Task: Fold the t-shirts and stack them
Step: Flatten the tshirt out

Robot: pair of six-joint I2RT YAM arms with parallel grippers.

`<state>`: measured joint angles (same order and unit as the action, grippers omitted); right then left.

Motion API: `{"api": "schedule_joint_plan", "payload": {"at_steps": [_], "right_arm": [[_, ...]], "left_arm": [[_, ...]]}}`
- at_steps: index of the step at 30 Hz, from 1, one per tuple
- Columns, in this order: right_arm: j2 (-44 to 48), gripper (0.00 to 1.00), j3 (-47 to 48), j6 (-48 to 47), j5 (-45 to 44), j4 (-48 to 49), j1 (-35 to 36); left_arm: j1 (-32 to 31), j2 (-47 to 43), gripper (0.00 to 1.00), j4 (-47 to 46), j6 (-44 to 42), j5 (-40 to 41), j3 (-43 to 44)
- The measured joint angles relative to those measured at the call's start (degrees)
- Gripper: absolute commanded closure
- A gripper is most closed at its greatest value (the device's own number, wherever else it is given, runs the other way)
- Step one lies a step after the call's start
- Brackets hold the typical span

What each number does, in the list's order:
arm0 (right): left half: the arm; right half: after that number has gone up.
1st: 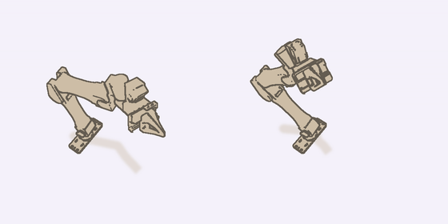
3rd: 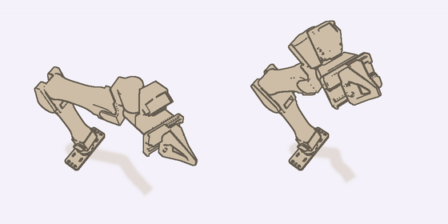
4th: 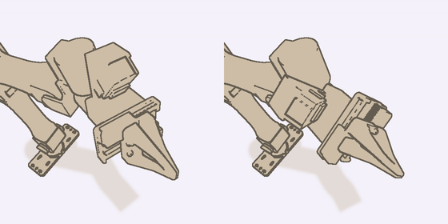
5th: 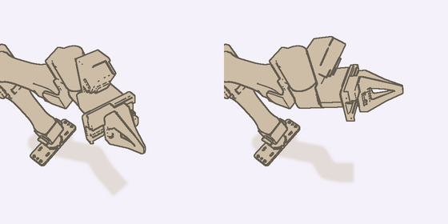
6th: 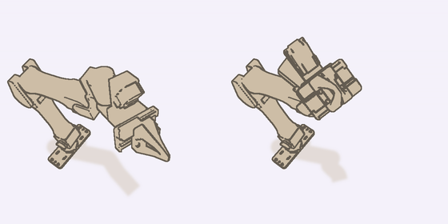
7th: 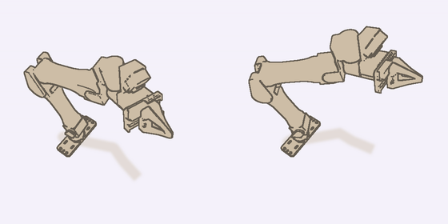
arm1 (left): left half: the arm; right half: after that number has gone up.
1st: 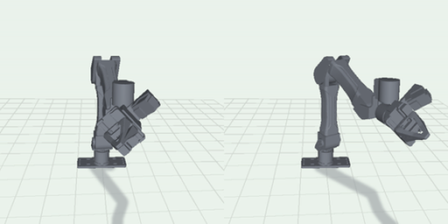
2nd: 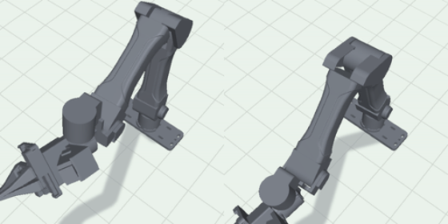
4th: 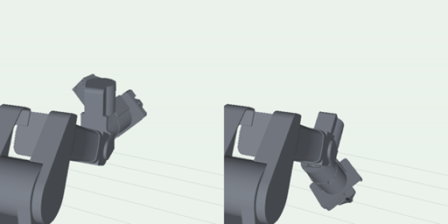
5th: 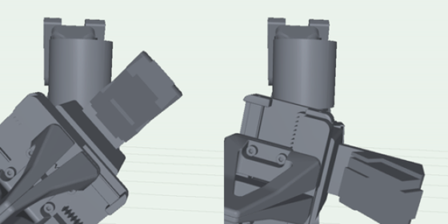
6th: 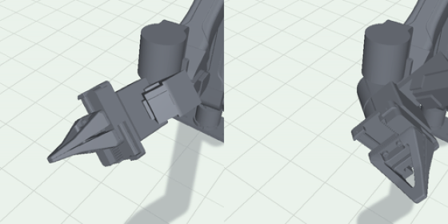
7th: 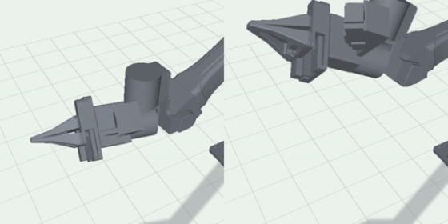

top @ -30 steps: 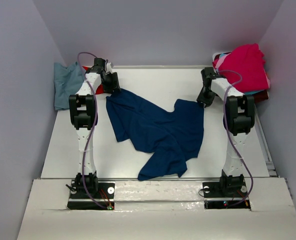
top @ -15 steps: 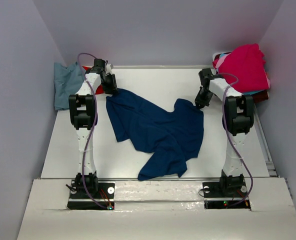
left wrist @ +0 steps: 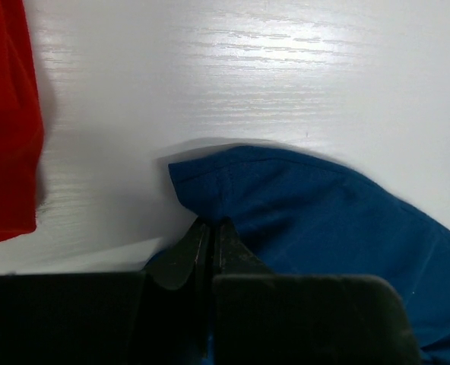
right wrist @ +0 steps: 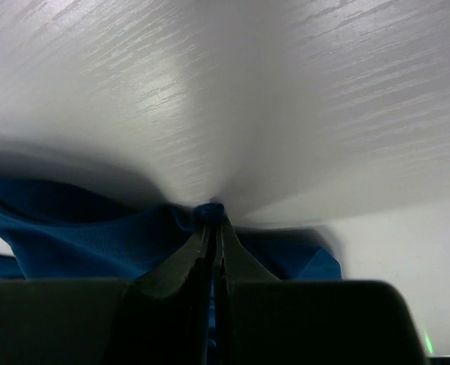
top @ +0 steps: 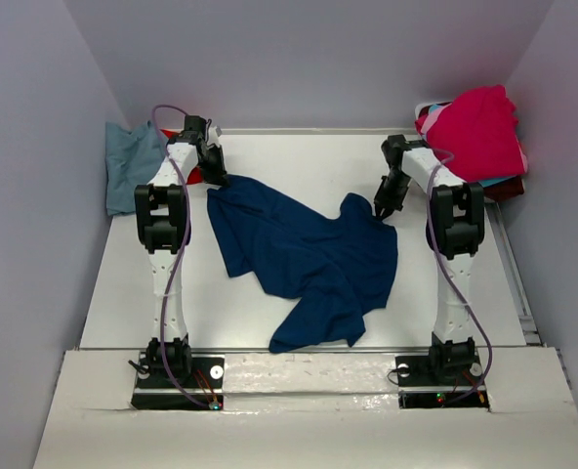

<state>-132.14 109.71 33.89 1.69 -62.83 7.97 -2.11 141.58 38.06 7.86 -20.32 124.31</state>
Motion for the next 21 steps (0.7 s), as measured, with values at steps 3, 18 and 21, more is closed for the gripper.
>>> {"api": "schedule_joint_plan", "payload": {"at_steps": [3, 18, 21], "right_arm": [[-2.1, 0.93, 3.2, -0.6, 0.0, -2.8, 0.0], [-14.3, 0.93, 24.8, -2.3, -2.0, -18.5, 0.8], [-15.6, 0.93, 27.3, -2.6, -2.1, -19.4, 0.8]], "left_arm": [[0.0, 0.0, 0.94, 0.0, 0.0, 0.2, 0.0], [0.6, -0.1, 0.94, -0.1, 0.5, 1.7, 0.0], [1.0, -0.2, 0.94, -0.1, 0.6, 2.5, 0.0]]}}
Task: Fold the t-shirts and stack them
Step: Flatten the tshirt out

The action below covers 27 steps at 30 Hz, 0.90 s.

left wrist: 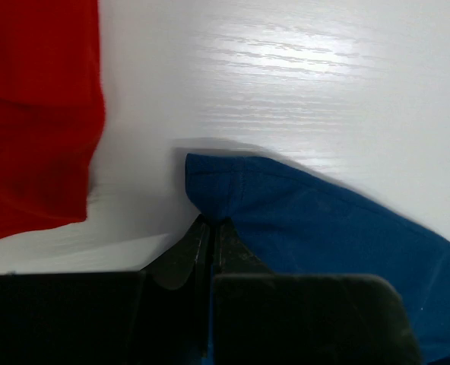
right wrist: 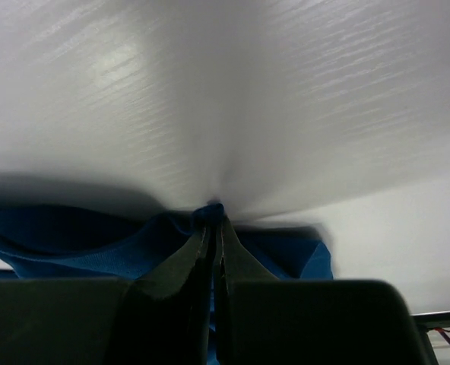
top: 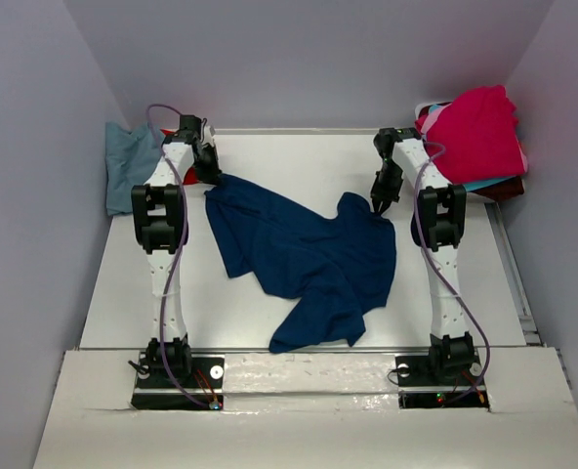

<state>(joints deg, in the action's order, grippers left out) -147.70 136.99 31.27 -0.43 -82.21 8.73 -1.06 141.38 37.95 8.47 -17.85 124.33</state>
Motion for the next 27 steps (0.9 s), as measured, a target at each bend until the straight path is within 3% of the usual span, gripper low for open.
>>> {"api": "schedule_joint_plan", "payload": {"at_steps": [9, 16, 27], "right_arm": [[-0.4, 0.93, 0.9, -1.2, -0.1, -0.1, 0.0], [-3.1, 0.93, 7.1, -3.5, -1.4, 0.7, 0.0], [-3.8, 0.93, 9.2, -5.4, -3.1, 3.0, 0.0]], "left_arm": [[1.7, -1.9, 0.94, 0.4, 0.2, 5.1, -0.9], [2.7, -6.2, 0.94, 0.5, 0.5, 8.3, -5.1], [3.4, -7.7, 0.94, 0.5, 1.0, 9.7, -6.9]]}}
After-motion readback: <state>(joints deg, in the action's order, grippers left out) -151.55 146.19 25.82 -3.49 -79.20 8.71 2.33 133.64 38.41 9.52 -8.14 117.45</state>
